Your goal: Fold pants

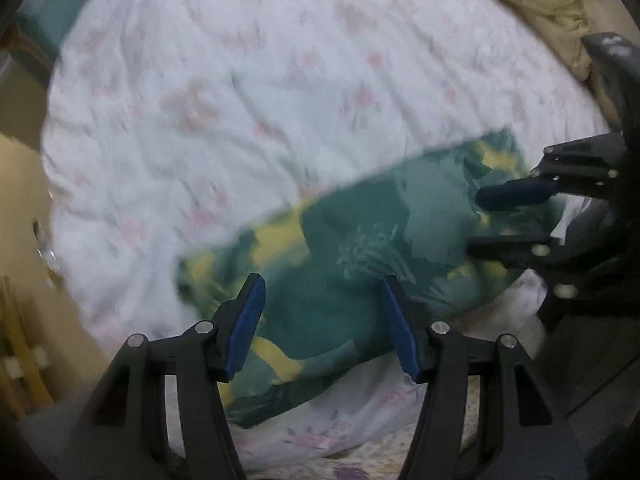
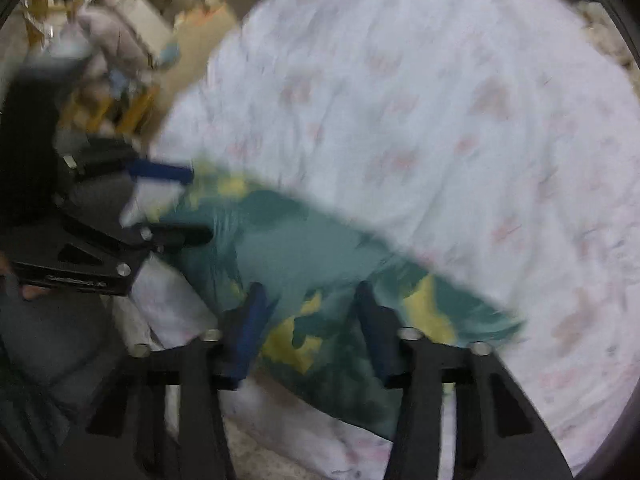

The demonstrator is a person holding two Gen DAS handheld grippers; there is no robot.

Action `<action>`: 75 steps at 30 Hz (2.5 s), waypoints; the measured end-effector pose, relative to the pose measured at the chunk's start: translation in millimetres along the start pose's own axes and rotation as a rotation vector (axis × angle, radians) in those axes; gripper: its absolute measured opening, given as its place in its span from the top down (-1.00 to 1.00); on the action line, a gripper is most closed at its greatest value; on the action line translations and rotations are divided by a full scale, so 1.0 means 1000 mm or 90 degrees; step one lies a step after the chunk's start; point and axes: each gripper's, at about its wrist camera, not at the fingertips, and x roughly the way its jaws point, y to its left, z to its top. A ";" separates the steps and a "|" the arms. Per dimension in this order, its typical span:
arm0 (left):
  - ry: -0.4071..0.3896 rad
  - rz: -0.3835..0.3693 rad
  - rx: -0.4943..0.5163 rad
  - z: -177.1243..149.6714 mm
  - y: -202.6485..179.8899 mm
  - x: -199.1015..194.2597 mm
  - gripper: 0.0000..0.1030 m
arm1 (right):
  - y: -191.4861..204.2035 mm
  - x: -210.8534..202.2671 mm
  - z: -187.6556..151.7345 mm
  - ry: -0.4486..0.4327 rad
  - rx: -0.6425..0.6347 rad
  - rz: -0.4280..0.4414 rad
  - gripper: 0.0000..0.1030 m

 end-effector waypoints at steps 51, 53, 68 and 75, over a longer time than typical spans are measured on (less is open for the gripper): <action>0.021 -0.090 -0.307 -0.043 0.099 -0.011 -0.42 | -0.096 -0.019 -0.050 0.038 0.283 -0.009 0.89; 0.080 -0.118 -0.297 -0.048 0.087 0.008 -0.42 | -0.104 -0.021 -0.053 0.033 0.304 0.010 0.89; -0.004 0.002 -0.165 -0.018 0.075 -0.007 0.96 | -0.096 -0.022 -0.048 0.000 0.298 0.050 0.91; 0.071 0.042 -0.185 -0.032 0.076 0.010 0.10 | -0.095 -0.017 -0.051 0.034 0.296 -0.067 0.28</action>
